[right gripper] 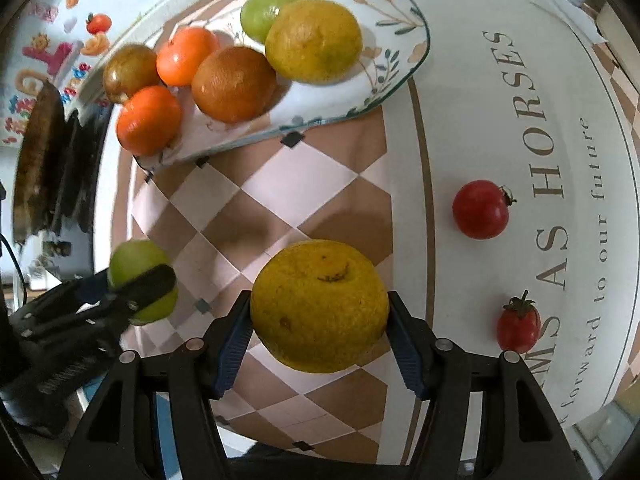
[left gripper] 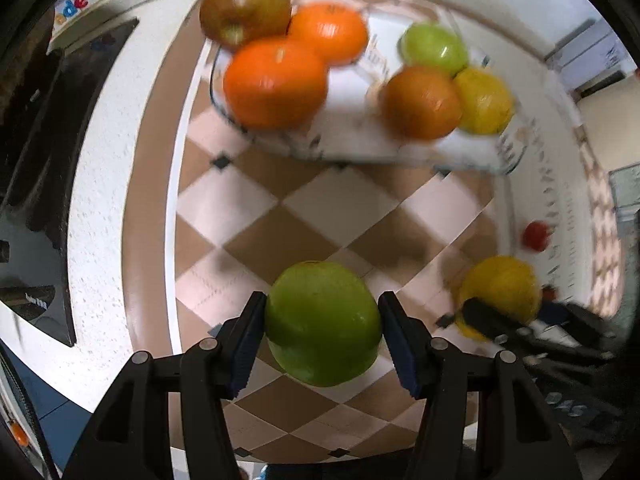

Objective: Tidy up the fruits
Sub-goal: 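Place the green apple on the plate with the left tool while the right tool places the citrus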

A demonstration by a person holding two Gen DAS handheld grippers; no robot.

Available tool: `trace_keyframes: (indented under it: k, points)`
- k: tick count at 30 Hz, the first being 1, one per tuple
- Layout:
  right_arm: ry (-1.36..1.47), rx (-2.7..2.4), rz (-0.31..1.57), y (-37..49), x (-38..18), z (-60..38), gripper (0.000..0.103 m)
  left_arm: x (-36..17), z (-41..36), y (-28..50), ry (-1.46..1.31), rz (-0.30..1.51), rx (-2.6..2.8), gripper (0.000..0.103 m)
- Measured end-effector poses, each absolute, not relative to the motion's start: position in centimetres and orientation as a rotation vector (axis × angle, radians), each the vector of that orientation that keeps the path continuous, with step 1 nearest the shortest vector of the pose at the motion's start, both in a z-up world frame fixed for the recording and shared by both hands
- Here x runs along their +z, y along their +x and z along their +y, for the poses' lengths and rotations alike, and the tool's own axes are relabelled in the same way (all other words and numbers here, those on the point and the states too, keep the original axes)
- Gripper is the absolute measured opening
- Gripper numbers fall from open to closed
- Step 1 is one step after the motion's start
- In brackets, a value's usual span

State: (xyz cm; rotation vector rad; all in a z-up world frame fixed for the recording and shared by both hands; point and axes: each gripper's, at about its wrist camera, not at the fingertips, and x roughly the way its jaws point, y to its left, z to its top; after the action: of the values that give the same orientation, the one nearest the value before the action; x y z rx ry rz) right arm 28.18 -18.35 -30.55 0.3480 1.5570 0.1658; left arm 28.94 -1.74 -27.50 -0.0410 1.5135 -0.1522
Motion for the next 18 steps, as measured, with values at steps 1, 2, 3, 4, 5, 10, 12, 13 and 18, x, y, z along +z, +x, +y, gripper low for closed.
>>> trace_keyframes:
  k: [1,2,3,4,5,10,12,13,18]
  points:
    - [0.368,0.169,1.545,28.5,-30.0,-18.8,0.066,-26.5,-1.5,29.5,-0.052,1.497,-0.163,0.054]
    - [0.388,0.171,1.531,28.8,-29.4,-19.2,0.066,-25.4,-1.6,30.1,-0.06,1.477,-0.175,0.054]
    - [0.41,0.173,1.514,29.4,-28.6,-19.8,0.066,-24.3,-1.9,30.7,-0.063,1.459,-0.185,0.054]
    - [0.429,0.175,1.494,30.0,-27.8,-20.3,0.066,-22.8,-2.3,31.8,-0.065,1.434,-0.197,0.054]
    - [0.444,0.176,1.469,30.8,-26.8,-20.9,0.066,-22.0,-2.6,32.6,-0.061,1.416,-0.203,0.055]
    - [0.467,0.141,1.388,35.4,-24.1,-24.0,0.066,-19.3,-3.8,38.3,0.008,1.366,-0.204,0.055]
    - [0.454,0.116,1.375,37.5,-24.0,-25.0,0.066,-19.7,-4.5,40.6,0.041,1.385,-0.201,0.055]
    - [0.445,0.103,1.375,38.5,-24.1,-25.3,0.066,-20.3,-4.7,41.7,0.06,1.403,-0.201,0.055]
    - [0.373,0.058,1.392,43.0,-24.9,-25.8,0.067,-23.1,-6.0,44.3,0.131,1.468,-0.185,0.055]
